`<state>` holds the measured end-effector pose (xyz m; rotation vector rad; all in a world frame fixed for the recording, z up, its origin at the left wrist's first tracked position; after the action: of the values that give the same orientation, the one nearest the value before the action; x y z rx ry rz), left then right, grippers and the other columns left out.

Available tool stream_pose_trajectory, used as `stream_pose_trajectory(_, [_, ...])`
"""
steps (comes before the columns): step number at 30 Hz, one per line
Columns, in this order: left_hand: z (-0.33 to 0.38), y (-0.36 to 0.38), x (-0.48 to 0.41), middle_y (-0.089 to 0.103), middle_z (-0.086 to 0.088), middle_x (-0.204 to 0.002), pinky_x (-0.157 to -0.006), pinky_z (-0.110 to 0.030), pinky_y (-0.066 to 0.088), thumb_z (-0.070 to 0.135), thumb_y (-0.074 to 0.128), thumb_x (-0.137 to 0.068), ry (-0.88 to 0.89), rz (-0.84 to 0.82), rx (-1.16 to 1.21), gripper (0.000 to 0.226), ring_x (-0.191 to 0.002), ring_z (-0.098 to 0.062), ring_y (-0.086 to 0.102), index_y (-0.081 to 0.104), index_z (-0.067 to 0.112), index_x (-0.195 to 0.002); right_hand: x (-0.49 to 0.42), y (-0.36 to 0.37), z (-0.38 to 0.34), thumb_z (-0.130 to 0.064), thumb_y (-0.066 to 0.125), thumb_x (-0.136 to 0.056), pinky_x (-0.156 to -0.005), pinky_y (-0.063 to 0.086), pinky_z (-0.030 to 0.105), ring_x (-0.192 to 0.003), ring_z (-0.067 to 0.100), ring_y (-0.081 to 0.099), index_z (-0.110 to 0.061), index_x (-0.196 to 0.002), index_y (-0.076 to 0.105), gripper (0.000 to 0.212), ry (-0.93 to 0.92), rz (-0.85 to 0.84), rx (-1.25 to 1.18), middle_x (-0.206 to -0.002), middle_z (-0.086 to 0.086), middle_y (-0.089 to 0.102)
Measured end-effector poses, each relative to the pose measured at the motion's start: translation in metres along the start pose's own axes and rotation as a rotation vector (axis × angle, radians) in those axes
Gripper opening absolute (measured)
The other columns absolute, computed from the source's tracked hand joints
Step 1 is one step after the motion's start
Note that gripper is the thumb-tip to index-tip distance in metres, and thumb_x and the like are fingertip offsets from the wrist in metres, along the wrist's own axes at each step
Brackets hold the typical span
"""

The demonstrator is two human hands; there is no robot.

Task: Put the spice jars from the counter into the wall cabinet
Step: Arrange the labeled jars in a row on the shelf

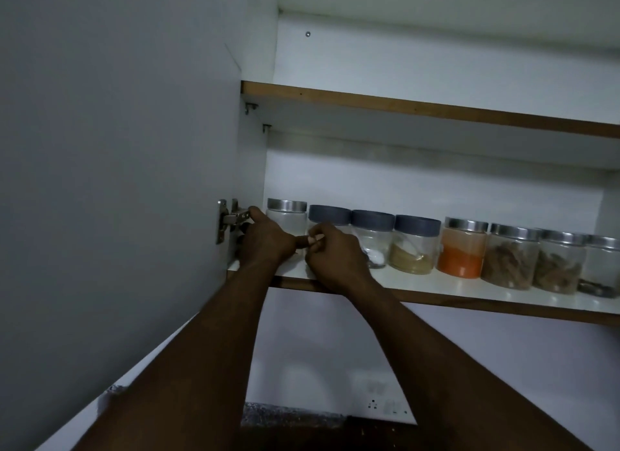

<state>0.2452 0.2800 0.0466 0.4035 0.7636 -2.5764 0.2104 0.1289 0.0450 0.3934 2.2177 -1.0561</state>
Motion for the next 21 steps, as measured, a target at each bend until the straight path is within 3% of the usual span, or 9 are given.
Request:
stream_pose_trajectory(4, [-0.004,0.002,-0.001,0.060,-0.016,-0.128,-0.085,-0.040,0.053,0.044,0.088,-0.068,0.007,0.017,0.022,0.099,-0.111,-0.034,0.061,0.028,0.006,-0.137,0.003,-0.013,-0.005,-0.021,0.066,-0.085,-0.078,0.053,0.028,-0.095,0.013,0.064,-0.021,-0.110,0.066,0.025,-0.142,0.216,-0.051,-0.103,-0.004,0.070])
stream_pose_trajectory(7, [-0.003,0.004,-0.003,0.059,-0.013,-0.127,-0.089,-0.043,0.054,0.045,0.081,-0.069,-0.018,-0.015,0.022,0.092,-0.109,-0.031,0.060,0.032,0.008,-0.137,-0.006,-0.024,-0.016,-0.019,0.069,-0.078,-0.091,0.048,0.034,-0.113,0.020,0.053,-0.019,-0.130,0.060,0.052,-0.378,0.312,0.139,-0.123,0.000,0.064])
stream_pose_trajectory(10, [-0.004,0.009,-0.002,0.055,-0.012,-0.133,-0.097,-0.047,0.050,0.046,0.083,-0.066,-0.021,-0.047,-0.041,0.097,-0.115,-0.032,0.056,0.031,0.011,-0.141,-0.034,-0.026,-0.016,-0.019,0.066,-0.079,-0.110,0.034,0.042,-0.136,0.025,0.041,-0.020,-0.149,0.046,0.072,-0.399,0.168,0.274,-0.146,0.002,0.053])
stream_pose_trajectory(12, [-0.004,0.011,-0.002,0.050,-0.015,-0.138,-0.100,-0.045,0.047,0.052,0.087,-0.064,-0.026,-0.046,-0.101,0.107,-0.121,-0.034,0.053,0.029,0.012,-0.144,-0.052,-0.021,-0.011,-0.021,0.059,-0.090,-0.119,0.020,0.041,-0.147,0.023,0.031,-0.022,-0.151,0.044,0.063,-0.397,0.049,0.298,-0.152,0.000,0.049])
stream_pose_trajectory(15, [-0.005,0.012,-0.002,0.051,-0.016,-0.134,-0.094,-0.042,0.047,0.055,0.091,-0.060,-0.021,0.008,-0.124,0.110,-0.119,-0.034,0.055,0.028,0.013,-0.140,-0.066,-0.010,-0.006,-0.021,0.050,-0.099,-0.122,0.013,0.040,-0.150,0.020,0.028,-0.024,-0.139,0.057,0.041,-0.461,-0.008,0.289,-0.147,-0.005,0.056])
stream_pose_trajectory(19, [-0.008,0.009,-0.009,0.059,-0.013,-0.128,-0.094,-0.043,0.053,0.042,0.090,-0.067,-0.002,0.041,-0.054,0.098,-0.112,-0.031,0.061,0.026,0.011,-0.134,-0.076,-0.005,-0.009,-0.024,0.057,-0.098,-0.120,0.016,0.039,-0.143,0.020,0.039,-0.026,-0.123,0.064,0.026,-0.488,0.032,0.173,-0.132,-0.002,0.065])
stream_pose_trajectory(21, [-0.010,0.010,-0.014,0.059,-0.012,-0.128,-0.096,-0.046,0.052,0.041,0.085,-0.073,-0.028,0.002,-0.042,0.093,-0.113,-0.031,0.060,0.025,0.010,-0.137,-0.079,-0.001,-0.013,-0.033,0.056,-0.097,-0.120,0.018,0.042,-0.127,0.022,0.054,-0.027,-0.113,0.062,0.019,-0.509,0.034,0.177,-0.117,-0.002,0.069])
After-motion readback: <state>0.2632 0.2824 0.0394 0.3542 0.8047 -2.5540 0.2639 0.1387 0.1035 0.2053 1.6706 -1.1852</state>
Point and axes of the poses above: each hand's wrist, its own x-axis away from the middle knuckle, its own y-axis out of the palm, z = x × y, the point moved 5 cm from there along -x, towards the middle knuckle
